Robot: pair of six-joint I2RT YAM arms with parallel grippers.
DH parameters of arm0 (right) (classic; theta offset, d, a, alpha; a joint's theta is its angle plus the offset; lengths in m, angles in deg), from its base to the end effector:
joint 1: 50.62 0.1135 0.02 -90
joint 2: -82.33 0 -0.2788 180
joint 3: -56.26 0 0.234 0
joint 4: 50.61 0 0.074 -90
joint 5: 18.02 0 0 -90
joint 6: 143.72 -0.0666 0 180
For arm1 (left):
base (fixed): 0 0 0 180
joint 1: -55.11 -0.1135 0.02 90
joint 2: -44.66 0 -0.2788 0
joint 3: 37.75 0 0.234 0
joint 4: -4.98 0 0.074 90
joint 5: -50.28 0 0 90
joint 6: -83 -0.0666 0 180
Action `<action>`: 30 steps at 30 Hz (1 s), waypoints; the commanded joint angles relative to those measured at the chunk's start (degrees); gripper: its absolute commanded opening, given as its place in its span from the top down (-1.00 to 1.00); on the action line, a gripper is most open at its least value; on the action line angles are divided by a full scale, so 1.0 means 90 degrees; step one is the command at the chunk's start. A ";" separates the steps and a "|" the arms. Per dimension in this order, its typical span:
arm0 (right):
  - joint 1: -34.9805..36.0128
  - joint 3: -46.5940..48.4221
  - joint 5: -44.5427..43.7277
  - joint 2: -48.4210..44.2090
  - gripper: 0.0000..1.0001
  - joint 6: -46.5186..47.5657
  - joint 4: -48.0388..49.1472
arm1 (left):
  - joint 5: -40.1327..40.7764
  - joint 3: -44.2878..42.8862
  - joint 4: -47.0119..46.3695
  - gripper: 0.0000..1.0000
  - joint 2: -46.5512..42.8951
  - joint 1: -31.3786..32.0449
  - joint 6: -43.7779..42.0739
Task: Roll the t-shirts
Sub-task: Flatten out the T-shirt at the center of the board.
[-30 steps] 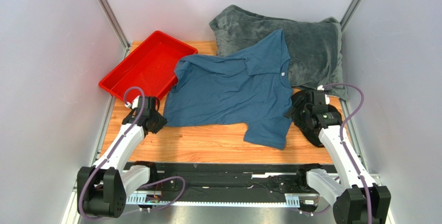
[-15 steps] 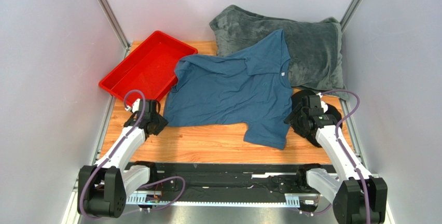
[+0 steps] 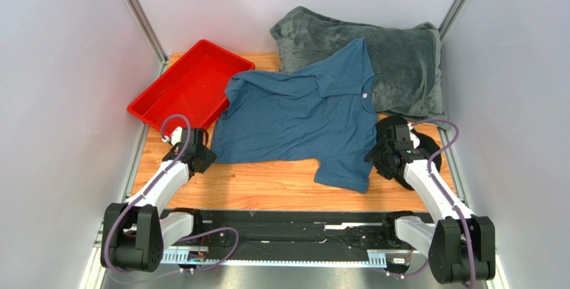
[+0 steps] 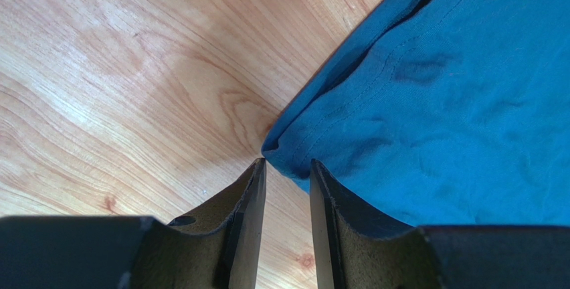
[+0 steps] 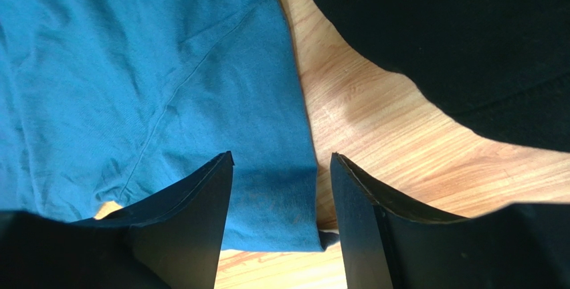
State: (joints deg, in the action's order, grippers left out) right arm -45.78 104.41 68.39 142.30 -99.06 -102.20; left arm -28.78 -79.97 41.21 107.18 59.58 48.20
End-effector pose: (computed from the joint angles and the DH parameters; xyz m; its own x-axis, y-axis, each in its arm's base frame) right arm 0.1721 0.0104 0.1813 -0.6663 0.6560 -0.3544 0.5942 0.7543 0.2790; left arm 0.1881 -0.0020 0.1634 -0.4518 -0.7734 -0.4447 -0.6988 0.6167 -0.3625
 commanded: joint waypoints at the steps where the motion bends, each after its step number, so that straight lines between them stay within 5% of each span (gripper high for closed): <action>1: -0.0020 -0.0105 -0.0050 0.0164 -0.18 -0.0215 0.0322 | 0.0142 0.0041 -0.0255 0.24 0.0045 -0.0028 0.0048; 18: -0.0020 -0.0897 0.0673 -0.0354 -0.05 -0.0899 0.0487 | 0.0113 0.0188 -0.0499 0.27 0.0026 -0.0028 0.0146; 21: -0.0020 -0.0888 0.0722 -0.0383 0.29 -0.0909 0.0488 | 0.0132 0.0188 -0.0450 0.42 -0.0003 -0.0028 0.0175; 25: -0.0020 -0.0741 0.0770 -0.0500 1.00 -0.0841 0.0274 | 0.0346 0.0159 -0.0255 0.65 -0.0198 -0.0028 0.0214; 30: -0.0020 -0.0390 0.0800 -0.1016 1.00 -0.0646 -0.0361 | 0.0639 0.0120 0.0144 1.00 -0.0744 -0.0028 0.0224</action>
State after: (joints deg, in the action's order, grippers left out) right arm -45.82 96.96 74.70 137.27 -106.14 -101.50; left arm -26.62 -78.48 39.74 104.62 59.58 49.65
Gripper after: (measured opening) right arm 0.010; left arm 0.022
